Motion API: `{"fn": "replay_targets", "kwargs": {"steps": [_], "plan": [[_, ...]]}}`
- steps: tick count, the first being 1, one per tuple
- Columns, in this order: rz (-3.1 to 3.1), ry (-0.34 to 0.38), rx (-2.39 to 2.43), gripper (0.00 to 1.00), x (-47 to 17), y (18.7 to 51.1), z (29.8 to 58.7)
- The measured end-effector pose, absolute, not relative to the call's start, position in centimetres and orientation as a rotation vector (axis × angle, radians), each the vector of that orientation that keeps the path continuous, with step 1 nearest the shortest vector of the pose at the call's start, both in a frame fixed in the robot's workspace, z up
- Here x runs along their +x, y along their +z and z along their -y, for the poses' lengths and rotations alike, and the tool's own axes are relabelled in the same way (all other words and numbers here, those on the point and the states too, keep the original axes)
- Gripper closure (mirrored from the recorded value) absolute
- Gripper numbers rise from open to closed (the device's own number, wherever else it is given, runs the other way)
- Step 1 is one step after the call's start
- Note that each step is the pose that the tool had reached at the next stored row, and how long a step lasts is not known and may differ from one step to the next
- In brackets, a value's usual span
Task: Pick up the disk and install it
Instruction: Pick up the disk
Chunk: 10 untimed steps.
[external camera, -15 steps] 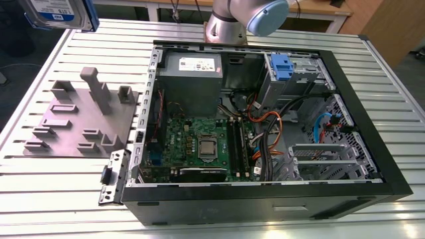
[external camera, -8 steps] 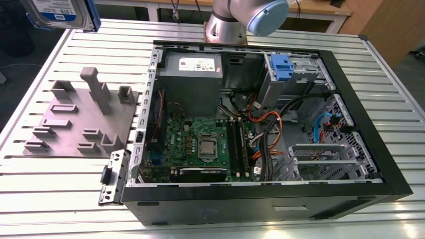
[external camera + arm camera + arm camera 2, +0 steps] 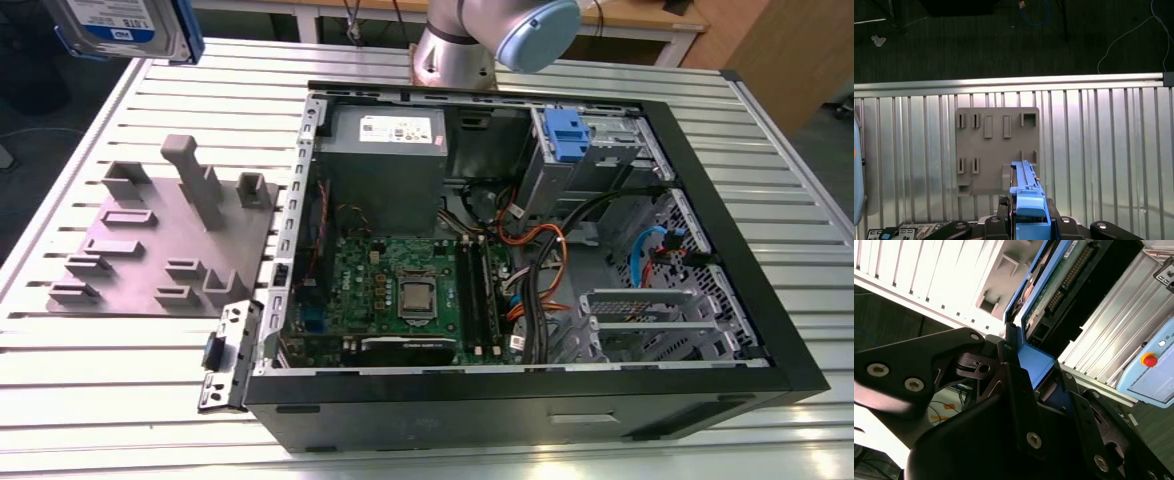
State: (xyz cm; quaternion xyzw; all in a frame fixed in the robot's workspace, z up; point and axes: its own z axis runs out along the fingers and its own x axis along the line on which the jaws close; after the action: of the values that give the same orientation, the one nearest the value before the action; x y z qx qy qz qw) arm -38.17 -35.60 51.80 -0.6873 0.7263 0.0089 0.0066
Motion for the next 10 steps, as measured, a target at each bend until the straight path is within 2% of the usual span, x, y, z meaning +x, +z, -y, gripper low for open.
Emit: {"fn": "replay_targets", "kwargs": {"steps": [10], "plan": [[-2.272,0.028,-2.150,0.64,-38.11,51.81,35.60]]}}
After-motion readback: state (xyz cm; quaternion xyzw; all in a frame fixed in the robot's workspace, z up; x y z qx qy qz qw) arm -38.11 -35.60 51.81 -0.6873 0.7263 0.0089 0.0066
